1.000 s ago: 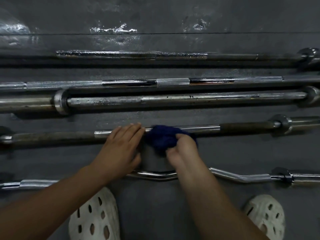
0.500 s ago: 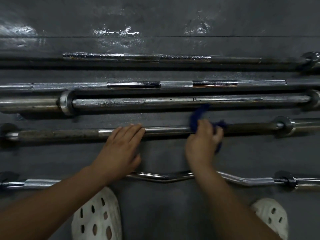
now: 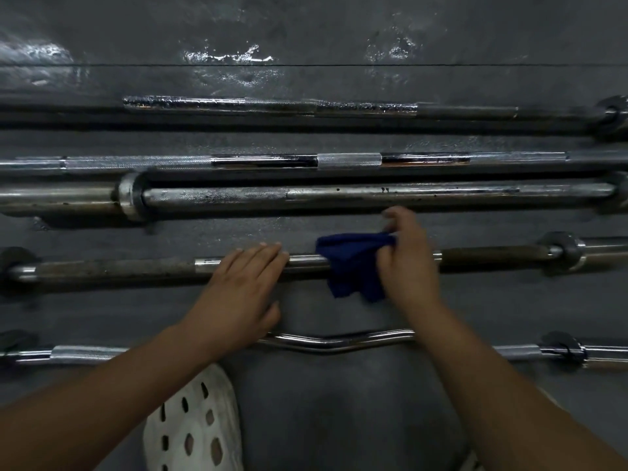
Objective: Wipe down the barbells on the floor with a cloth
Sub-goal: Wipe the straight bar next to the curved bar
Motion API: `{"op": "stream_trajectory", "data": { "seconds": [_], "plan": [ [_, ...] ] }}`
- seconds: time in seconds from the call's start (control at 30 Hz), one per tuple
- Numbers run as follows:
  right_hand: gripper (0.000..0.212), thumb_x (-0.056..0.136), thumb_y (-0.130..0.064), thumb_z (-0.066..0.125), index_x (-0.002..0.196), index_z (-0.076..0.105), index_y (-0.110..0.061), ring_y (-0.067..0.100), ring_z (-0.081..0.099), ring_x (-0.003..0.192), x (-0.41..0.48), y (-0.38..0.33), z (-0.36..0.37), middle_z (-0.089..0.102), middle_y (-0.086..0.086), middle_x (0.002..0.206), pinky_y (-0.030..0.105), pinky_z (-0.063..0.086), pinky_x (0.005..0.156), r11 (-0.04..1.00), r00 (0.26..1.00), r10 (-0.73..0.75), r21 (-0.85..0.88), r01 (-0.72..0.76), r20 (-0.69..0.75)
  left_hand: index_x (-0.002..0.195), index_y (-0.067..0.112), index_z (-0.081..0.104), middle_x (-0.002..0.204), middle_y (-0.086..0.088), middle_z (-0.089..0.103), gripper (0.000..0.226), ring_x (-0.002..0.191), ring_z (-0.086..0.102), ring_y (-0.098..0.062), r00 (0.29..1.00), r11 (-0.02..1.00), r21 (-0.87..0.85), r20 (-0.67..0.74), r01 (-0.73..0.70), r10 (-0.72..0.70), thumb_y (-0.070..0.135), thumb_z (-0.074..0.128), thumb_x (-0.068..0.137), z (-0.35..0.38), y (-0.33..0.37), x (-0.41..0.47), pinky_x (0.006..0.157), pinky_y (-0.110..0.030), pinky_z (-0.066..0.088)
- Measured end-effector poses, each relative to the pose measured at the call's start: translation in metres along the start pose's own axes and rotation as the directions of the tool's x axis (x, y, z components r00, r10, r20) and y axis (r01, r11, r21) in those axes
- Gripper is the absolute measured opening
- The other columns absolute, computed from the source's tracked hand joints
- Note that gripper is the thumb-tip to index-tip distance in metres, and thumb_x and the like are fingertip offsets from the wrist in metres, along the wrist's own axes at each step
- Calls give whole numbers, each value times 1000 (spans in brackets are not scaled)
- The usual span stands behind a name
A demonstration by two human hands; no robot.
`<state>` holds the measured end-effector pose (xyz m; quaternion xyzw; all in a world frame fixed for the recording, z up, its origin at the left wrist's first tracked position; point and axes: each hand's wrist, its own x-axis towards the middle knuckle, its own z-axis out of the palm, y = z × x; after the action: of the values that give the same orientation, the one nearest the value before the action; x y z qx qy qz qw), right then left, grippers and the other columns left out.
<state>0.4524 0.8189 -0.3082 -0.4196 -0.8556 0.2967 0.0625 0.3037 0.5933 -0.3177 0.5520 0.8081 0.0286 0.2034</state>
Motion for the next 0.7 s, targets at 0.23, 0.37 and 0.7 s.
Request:
{"op": "stream_trajectory", "data": {
  "seconds": [0.23,0.37,0.7],
  "plan": [
    [42,87,-29,48,123,64,-15,26,50,126,-30,9,22,56,6,135,38,38,101,980,995,90,-175,-96,-42,142,10,47,148,-10,47,73,135,44,-28,1000,1000,0,14,1,-1,42,44,76,2,1,1,111,-44,29],
    [46,90,-49,46,131,53,-29,13,45,130,-44,-20,40,53,-8,137,37,30,96,920,964,-202,-303,247,172,143,11,46,149,-10,47,73,136,42,-27,1000,1000,1,2,-9,9,43,42,77,-3,1,0,114,-43,27],
    [31,87,-10,57,114,61,-24,18,60,95,-40,-2,27,66,-3,102,32,28,89,986,1000,20,-165,-22,-11,142,10,48,148,-11,48,73,134,46,-29,1000,1000,-19,6,21,-21,42,44,76,-4,-2,-6,112,-43,28]
  ]
}}
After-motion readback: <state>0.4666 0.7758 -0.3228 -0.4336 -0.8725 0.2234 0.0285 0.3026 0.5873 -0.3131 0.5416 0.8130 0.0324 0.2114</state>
